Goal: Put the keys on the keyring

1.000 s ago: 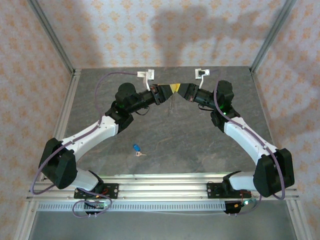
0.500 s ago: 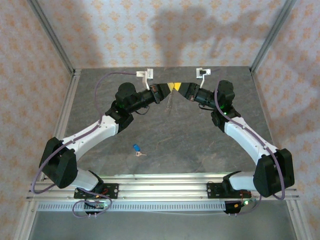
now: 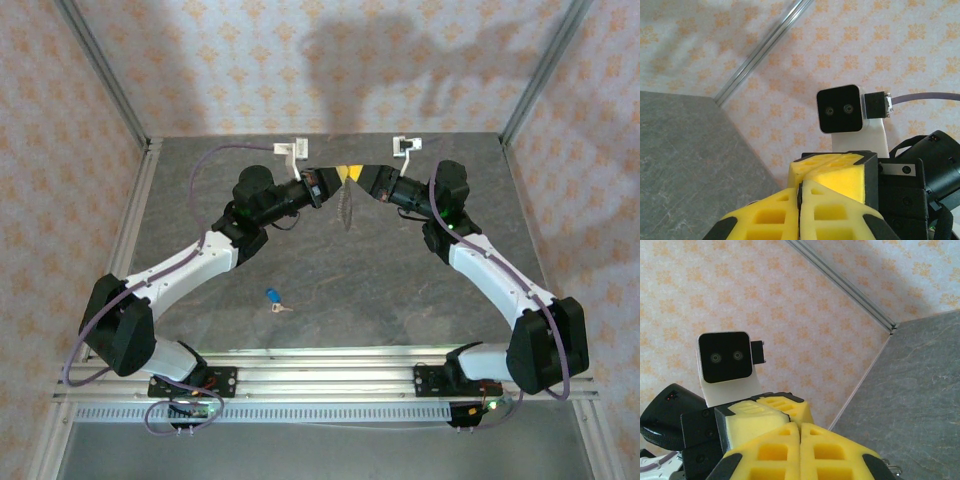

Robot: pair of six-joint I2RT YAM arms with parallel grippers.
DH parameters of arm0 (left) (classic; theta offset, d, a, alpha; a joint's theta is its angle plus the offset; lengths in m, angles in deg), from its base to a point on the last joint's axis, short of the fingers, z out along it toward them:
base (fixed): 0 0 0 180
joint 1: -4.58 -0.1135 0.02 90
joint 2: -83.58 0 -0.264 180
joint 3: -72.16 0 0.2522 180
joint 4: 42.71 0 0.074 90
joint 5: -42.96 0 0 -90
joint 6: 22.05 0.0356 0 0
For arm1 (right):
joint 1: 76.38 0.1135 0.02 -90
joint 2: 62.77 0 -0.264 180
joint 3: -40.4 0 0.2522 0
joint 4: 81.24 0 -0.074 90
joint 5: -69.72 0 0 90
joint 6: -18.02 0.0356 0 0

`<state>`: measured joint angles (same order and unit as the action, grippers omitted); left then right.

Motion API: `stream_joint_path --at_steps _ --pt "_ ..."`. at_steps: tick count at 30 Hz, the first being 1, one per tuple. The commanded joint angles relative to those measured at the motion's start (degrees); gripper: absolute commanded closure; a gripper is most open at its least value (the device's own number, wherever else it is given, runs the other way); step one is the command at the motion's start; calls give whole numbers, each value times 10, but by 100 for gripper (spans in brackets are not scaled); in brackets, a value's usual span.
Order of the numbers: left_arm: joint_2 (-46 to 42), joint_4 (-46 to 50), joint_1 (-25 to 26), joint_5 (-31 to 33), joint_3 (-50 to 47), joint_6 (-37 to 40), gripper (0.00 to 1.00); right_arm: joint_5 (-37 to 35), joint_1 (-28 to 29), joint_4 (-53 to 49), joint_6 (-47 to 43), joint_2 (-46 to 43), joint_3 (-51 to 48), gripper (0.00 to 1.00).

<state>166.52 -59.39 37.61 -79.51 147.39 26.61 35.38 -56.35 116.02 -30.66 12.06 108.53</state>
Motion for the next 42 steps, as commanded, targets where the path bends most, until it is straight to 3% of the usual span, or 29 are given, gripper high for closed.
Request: stream_joint_path --at_steps 1,2,10,17,27,31,38,42 --pt "14 23 32 -46 20 30 96 -6 3 31 3 -1 5 100" --pt "15 28 34 -46 22 35 100 -7 3 32 4 -1 4 100" --pt "28 32 37 -40 21 50 100 -17 2 3 -4 -1 11 100" --pt "32 26 38 4 10 36 100 -35 -12 -13 7 -7 10 98" --pt "42 8 36 27 -8 22 100 -55 -18 7 39 -1 -3 73" --pt "42 6 35 28 -12 24 100 -60 -21 9 43 0 -3 68" --pt "46 -1 34 31 -15 19 100 -58 -21 20 50 0 -10 73" --pt "49 -4 33 29 -14 15 100 -54 -22 27 51 -2 -19 82"
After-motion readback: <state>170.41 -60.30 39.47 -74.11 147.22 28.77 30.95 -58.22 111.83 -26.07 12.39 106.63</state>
